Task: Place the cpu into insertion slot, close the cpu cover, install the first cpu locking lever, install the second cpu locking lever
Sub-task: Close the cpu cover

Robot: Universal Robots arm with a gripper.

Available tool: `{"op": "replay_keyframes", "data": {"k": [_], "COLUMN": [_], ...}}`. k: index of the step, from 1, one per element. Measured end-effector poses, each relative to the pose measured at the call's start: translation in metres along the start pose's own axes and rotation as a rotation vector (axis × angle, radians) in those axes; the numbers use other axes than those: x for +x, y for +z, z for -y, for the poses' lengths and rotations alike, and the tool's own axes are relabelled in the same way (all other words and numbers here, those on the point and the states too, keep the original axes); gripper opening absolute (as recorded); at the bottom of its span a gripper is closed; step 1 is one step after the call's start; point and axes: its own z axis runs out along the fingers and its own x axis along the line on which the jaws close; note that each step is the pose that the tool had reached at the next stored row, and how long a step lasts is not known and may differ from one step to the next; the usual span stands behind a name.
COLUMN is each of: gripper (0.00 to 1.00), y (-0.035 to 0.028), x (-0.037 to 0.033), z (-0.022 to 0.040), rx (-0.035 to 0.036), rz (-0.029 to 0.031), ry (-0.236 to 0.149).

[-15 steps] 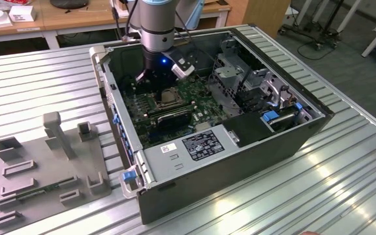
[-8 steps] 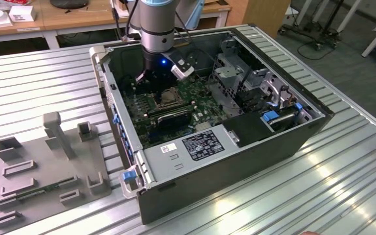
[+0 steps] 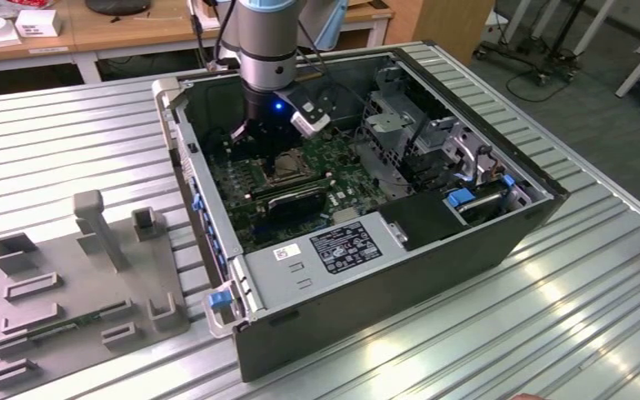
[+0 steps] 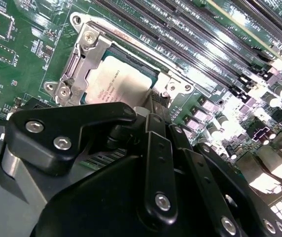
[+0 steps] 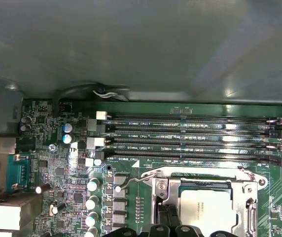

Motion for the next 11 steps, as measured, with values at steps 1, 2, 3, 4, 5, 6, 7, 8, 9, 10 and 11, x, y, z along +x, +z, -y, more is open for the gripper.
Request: {"op": "replay_keyframes", "data": {"k": [1, 2, 3, 4, 5, 6, 7, 8, 9, 10, 11], "gripper": [0.11, 0.11, 0.11, 0.11, 0.11, 0.11, 0.11, 0.11, 0.11, 0.11, 0.11], "y": [0.0, 0.0, 0.0002, 0.0005, 0.0007, 0.0007, 0.0007, 0.0008, 0.0008, 0.0009, 0.0008], "x": [0.0, 0.0, 0.0, 0.0, 0.0001, 0.0001, 0.0001, 0.0001, 0.0001, 0.0001, 0.0001], "z": [0.0, 0.0, 0.0, 0.0, 0.0001, 0.0001, 0.0001, 0.0001, 0.0001, 0.0001, 0.0001], "rx": [0.0, 0.0, 0.0, 0.0002, 0.0005, 0.0004, 0.0005, 0.0003, 0.0003, 0.0003, 0.0004], "rz": [0.0, 0.0, -0.0001, -0.0002, -0.0004, -0.0004, -0.0004, -0.0003, -0.0003, -0.0003, -0.0003], "ry": [0.0, 0.0, 0.0, 0.0, 0.0, 0.0, 0.0, 0.0, 0.0, 0.0, 0.0]}}
